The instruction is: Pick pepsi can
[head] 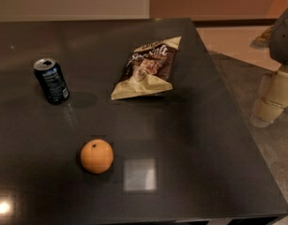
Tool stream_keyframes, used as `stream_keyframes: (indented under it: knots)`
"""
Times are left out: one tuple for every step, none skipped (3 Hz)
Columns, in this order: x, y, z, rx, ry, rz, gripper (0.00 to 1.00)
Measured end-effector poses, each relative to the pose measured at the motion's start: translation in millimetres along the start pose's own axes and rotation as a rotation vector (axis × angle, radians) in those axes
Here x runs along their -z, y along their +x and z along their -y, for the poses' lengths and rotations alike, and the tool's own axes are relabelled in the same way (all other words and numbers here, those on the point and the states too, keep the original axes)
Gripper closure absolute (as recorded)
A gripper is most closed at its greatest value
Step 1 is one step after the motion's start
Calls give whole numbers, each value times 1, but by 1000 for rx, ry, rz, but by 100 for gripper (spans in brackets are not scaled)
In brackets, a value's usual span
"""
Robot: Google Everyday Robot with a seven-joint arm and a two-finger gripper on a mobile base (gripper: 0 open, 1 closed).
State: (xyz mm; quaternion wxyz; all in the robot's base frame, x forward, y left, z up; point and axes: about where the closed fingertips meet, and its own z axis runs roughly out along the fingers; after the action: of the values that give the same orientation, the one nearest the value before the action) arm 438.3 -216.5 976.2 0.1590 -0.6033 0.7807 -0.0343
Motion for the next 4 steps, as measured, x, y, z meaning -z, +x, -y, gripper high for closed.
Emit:
stream_keyframes:
  knots:
    - [-2, -7, 3, 2, -2, 6, 0]
    - [-14, -25, 9, 27, -4, 33, 0]
    - [-32, -49, 20, 47, -5, 87, 0]
    - [-50, -78, 29, 61, -13, 154, 0]
